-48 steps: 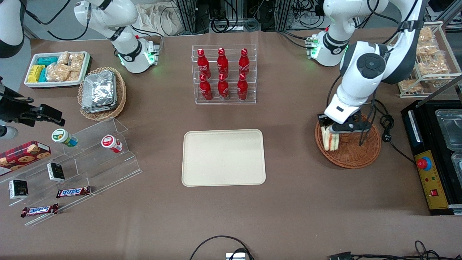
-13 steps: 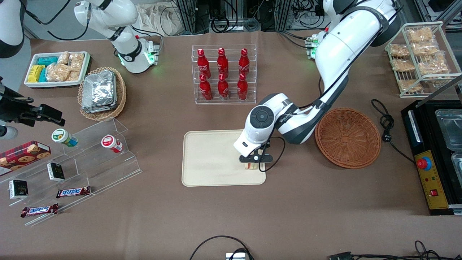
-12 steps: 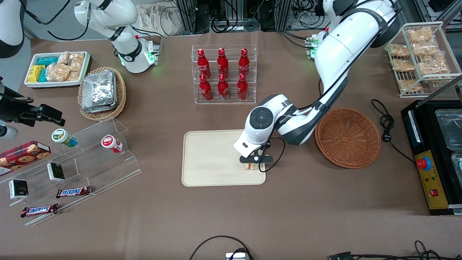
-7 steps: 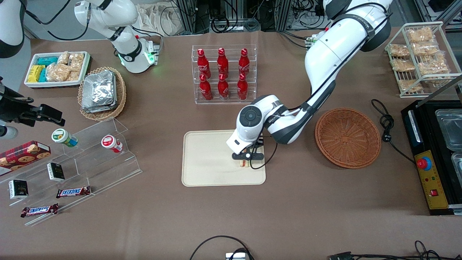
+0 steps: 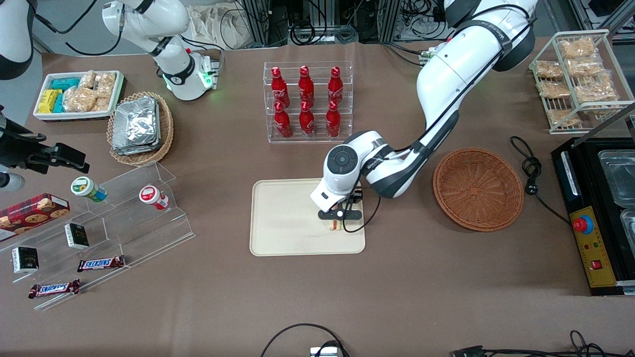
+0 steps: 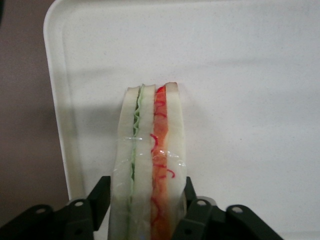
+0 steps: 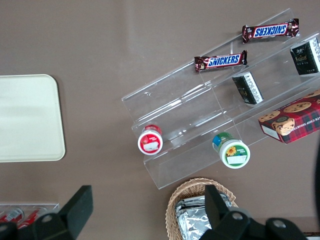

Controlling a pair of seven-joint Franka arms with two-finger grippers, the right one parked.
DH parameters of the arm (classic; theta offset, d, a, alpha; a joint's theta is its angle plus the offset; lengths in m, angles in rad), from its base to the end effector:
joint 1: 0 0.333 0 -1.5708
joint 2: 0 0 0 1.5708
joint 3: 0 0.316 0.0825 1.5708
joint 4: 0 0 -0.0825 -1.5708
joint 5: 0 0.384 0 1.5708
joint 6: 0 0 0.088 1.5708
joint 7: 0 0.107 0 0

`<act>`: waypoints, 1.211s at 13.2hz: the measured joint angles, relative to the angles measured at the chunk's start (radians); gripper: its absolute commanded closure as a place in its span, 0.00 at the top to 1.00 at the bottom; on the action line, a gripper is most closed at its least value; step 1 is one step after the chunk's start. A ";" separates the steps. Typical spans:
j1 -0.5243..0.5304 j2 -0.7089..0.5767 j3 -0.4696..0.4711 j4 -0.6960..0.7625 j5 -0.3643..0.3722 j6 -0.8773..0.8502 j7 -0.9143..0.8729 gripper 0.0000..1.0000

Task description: Place sandwich from basket to tray

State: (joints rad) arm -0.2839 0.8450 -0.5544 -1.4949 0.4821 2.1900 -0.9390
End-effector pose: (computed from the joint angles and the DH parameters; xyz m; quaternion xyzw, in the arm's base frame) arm 0.5354 -0.4677 0.2173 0.9998 -0.0169 -0.0093 0.0039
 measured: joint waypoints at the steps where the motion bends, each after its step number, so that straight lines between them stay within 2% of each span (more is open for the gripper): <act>1: -0.004 0.002 0.000 0.000 0.006 0.000 -0.006 0.83; 2: -0.007 0.003 0.000 0.000 0.007 0.000 -0.011 0.93; 3: -0.010 0.004 0.000 0.000 0.008 0.000 -0.015 1.00; 7: -0.011 0.003 0.000 0.053 0.008 -0.022 -0.051 1.00; 16: -0.009 -0.010 0.000 0.205 0.008 -0.290 -0.064 1.00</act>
State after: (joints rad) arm -0.2931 0.8354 -0.5544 -1.2903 0.4900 1.9005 -1.0034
